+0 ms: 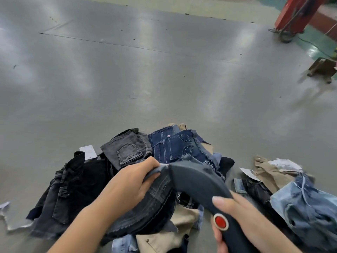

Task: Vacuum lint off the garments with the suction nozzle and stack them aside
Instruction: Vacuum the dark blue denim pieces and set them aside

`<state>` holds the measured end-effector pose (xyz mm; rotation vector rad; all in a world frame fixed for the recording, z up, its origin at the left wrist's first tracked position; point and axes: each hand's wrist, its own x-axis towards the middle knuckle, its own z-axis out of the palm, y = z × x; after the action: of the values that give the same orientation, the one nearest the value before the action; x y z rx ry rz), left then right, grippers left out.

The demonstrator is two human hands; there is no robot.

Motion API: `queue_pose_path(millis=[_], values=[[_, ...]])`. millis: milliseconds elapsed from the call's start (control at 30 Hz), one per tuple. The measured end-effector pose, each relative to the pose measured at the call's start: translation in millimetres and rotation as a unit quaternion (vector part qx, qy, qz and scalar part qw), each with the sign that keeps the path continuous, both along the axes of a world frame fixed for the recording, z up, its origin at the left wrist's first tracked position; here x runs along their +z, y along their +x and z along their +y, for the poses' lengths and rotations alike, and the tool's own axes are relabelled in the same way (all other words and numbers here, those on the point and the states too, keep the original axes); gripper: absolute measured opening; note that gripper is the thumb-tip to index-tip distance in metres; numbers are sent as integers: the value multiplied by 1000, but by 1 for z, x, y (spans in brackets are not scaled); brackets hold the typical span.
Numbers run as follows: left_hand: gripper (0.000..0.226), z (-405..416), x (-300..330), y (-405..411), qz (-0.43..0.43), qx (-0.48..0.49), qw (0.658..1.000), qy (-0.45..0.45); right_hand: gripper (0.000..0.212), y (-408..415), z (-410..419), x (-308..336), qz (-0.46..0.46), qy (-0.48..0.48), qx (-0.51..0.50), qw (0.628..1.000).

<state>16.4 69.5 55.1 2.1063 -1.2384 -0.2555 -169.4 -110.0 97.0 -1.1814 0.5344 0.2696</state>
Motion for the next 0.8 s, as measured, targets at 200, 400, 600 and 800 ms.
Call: queue_pose_path(millis=[200,400,600,800], values=[[9,-2,4,-3,45,-22,998,-24,43,8,-4,0,25,-67,-120,990],[20,-17,-6,15,175,277,934,-140,50,-4,3,1,-38,-53,-101,993],[28,-17,-12,29,238,362,886,-164,71,4,38,-10,-46,-212,46,975],[23,-24,-14,18,223,338,902,-147,55,15,47,-15,-30,-250,38,967]])
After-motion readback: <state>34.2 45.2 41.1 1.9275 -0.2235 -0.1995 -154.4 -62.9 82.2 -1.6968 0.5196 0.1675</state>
